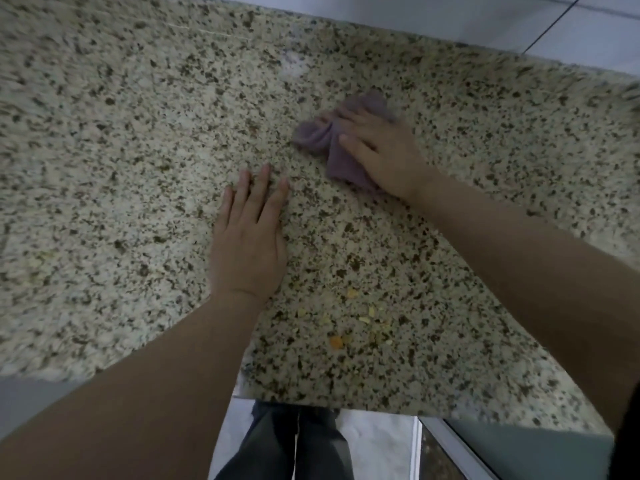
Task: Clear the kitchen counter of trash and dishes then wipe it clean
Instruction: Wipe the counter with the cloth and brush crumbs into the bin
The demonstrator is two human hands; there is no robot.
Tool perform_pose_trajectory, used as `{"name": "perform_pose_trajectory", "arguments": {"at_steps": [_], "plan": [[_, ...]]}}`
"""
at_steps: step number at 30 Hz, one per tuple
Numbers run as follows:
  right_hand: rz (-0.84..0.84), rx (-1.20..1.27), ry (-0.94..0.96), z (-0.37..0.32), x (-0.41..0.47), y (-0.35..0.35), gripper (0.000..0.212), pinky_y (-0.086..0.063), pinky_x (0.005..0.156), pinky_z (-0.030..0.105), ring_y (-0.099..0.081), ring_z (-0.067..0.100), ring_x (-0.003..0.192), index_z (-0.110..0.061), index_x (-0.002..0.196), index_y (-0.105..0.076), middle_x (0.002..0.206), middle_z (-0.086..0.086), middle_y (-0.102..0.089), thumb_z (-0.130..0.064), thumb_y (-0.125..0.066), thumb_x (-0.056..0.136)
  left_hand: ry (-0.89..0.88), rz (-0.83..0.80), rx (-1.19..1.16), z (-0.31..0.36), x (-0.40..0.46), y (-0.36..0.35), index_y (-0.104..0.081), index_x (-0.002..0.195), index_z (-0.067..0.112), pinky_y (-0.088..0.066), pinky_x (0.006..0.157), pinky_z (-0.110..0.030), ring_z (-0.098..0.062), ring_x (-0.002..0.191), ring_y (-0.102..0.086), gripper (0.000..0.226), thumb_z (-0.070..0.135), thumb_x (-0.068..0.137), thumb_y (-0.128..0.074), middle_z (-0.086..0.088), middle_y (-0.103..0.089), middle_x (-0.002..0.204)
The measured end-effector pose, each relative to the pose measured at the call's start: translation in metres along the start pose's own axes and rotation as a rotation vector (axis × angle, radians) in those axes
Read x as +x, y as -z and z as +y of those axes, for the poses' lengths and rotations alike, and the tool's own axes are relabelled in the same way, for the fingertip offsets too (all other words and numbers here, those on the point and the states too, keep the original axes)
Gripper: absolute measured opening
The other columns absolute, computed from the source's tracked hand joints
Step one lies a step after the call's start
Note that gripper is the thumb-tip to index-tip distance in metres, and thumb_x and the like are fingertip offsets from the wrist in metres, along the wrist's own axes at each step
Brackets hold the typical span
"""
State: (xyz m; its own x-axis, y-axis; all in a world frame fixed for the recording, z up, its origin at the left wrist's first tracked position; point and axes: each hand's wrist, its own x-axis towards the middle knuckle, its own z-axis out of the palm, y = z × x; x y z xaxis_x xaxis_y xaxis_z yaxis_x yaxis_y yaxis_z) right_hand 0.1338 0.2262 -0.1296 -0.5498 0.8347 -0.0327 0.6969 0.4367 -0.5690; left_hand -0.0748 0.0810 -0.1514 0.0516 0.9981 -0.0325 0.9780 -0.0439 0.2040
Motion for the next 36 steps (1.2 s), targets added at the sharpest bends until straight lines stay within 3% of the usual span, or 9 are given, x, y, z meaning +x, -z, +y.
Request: {"name": "perform_pose_trajectory", "arguments": {"at_steps": [4,12,17,21,23,26,28,31,36], "plan": [[-0.103,0.051,0.098,-0.028,-0.07,-0.019,0.04,-0.021,0.122,0.032,-0.034,0.012,0.145,-0.017,0.14,-0.055,0.149,-0.002,-0.048,-0.03,-0.04,0.106,-0.025,0.004,0.034,0.0,-0.001,-0.001,-0.02,0.156,0.018,-0.011,0.123,-0.045,-0.027,0.152,-0.008,0.061,0.021,0.096,-0.032,-0.006,-0.013,0.164],[-0.202,0.076,0.194,-0.056,-0.165,-0.048,0.042,-0.019,0.123,0.04,-0.026,0.015,0.149,-0.013,0.144,-0.048,0.153,0.0,-0.043,-0.026,-0.04,0.106,-0.023,0.038,0.007,0.002,-0.001,0.0,-0.025,0.154,0.018,-0.009,0.124,-0.043,-0.028,0.151,-0.011,0.058,0.017,0.097,-0.032,-0.006,-0.019,0.163],[-0.01,0.109,-0.099,-0.01,-0.169,-0.01,0.041,-0.015,0.124,0.033,-0.032,0.014,0.146,-0.013,0.142,-0.052,0.151,0.002,-0.046,-0.026,-0.037,0.106,-0.007,0.049,-0.014,0.001,0.0,-0.001,-0.025,0.155,0.021,-0.008,0.124,-0.042,-0.026,0.152,-0.01,0.057,0.019,0.098,-0.031,-0.003,-0.018,0.163],[0.214,0.219,-0.581,0.023,-0.214,0.022,0.04,-0.008,0.104,-0.006,-0.026,0.003,0.137,-0.008,0.143,-0.047,0.153,0.005,-0.038,-0.023,-0.039,0.106,-0.005,0.071,-0.025,0.003,-0.002,-0.001,-0.026,0.154,0.022,-0.007,0.125,-0.041,-0.025,0.152,-0.01,0.056,0.019,0.098,-0.03,-0.003,-0.018,0.163],[0.253,0.183,-0.609,0.022,-0.245,0.023,0.043,-0.009,0.111,0.001,-0.026,0.006,0.141,-0.009,0.144,-0.046,0.154,0.004,-0.038,-0.027,-0.036,0.106,-0.002,0.079,-0.04,0.003,-0.002,-0.001,-0.027,0.154,0.022,-0.007,0.125,-0.041,-0.025,0.152,-0.01,0.055,0.02,0.099,-0.03,-0.002,-0.019,0.163],[0.292,0.077,-0.548,0.0,-0.277,-0.007,0.047,-0.01,0.124,0.028,-0.026,0.012,0.146,-0.008,0.147,-0.042,0.154,0.002,-0.036,-0.029,-0.032,0.106,0.005,0.078,-0.044,0.003,-0.002,-0.002,-0.026,0.154,0.023,-0.007,0.125,-0.04,-0.024,0.152,-0.008,0.055,0.022,0.1,-0.029,-0.001,-0.017,0.164],[0.361,0.053,-0.531,-0.028,-0.278,-0.032,0.047,-0.016,0.123,0.047,-0.028,0.018,0.147,-0.009,0.145,-0.045,0.154,0.007,-0.039,-0.029,-0.031,0.105,-0.001,0.086,-0.033,0.002,-0.003,-0.003,-0.025,0.154,0.024,-0.007,0.125,-0.04,-0.024,0.152,-0.008,0.054,0.023,0.1,-0.027,-0.001,-0.017,0.164],[0.427,0.082,-0.532,-0.075,-0.259,-0.066,0.044,-0.018,0.122,0.046,-0.027,0.017,0.148,-0.015,0.144,-0.046,0.153,0.006,-0.041,-0.028,-0.032,0.105,-0.008,0.082,-0.014,0.002,-0.001,-0.004,-0.024,0.155,0.023,-0.007,0.125,-0.041,-0.025,0.152,-0.007,0.055,0.024,0.1,-0.027,-0.002,-0.016,0.164],[0.353,0.136,-0.456,-0.11,-0.225,-0.094,0.046,-0.015,0.124,0.04,-0.023,0.016,0.15,-0.016,0.146,-0.046,0.155,0.004,-0.039,-0.032,-0.031,0.106,-0.017,0.087,0.01,0.002,0.0,-0.004,-0.024,0.154,0.021,-0.009,0.124,-0.043,-0.028,0.151,-0.01,0.054,0.022,0.1,-0.028,-0.004,-0.018,0.163]]}}
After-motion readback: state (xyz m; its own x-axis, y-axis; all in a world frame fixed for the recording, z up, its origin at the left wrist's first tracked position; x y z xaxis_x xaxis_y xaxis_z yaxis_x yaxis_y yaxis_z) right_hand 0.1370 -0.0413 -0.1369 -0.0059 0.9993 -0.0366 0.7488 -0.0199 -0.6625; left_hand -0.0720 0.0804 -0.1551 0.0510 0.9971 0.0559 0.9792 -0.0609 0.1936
